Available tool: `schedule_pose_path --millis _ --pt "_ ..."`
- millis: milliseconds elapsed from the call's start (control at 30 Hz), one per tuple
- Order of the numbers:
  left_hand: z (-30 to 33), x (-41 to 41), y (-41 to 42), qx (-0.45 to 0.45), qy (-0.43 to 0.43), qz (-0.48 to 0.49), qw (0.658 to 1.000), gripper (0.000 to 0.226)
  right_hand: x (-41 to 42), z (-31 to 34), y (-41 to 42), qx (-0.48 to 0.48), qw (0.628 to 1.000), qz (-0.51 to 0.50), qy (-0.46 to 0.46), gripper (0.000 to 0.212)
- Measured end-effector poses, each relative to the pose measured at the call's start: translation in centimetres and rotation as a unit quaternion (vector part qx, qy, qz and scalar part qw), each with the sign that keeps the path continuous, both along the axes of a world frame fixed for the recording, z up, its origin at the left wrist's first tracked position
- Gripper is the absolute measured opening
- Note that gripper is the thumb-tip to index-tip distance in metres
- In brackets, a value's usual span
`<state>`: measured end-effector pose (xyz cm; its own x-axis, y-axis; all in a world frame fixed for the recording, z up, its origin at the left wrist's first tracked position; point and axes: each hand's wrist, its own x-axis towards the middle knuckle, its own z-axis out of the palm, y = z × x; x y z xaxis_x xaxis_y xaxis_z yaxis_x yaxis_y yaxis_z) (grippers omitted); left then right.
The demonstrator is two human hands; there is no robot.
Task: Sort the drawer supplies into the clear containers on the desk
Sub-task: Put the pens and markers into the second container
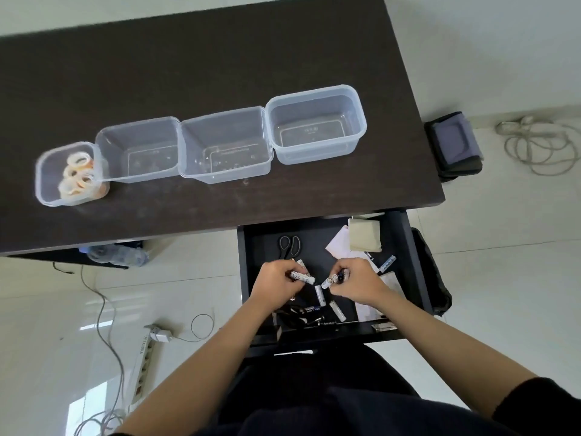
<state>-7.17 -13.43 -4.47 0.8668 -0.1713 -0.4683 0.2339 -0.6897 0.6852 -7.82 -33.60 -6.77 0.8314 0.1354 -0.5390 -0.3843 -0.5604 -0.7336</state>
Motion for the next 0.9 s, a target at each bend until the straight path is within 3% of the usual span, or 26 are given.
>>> schedule_pose_path --millis 233,467,667,900 --pt "4.0 3.2 6.1 -0.041 -0.041 0.048 0.997 0.016 4.2 6.2 6.5 0.012 0.989 -0.028 -0.141 0.009" --pt "9.0 7.7 16.7 -0.067 -0.123 0.087 0.986 0.015 10.3 11.7 18.0 0.052 0.974 -0.007 -0.222 0.011" --pt "13.0 13.1 24.9 -0.035 -0.177 0.116 0.977 0.012 16.0 15.4 26.8 0.039 0.957 -0.008 -0.287 0.012" --pt "13.8 19.6 29.1 0.029 -0.156 0.117 0.98 0.014 20.3 15.3 32.5 -0.058 0.967 0.013 -0.247 0.006"
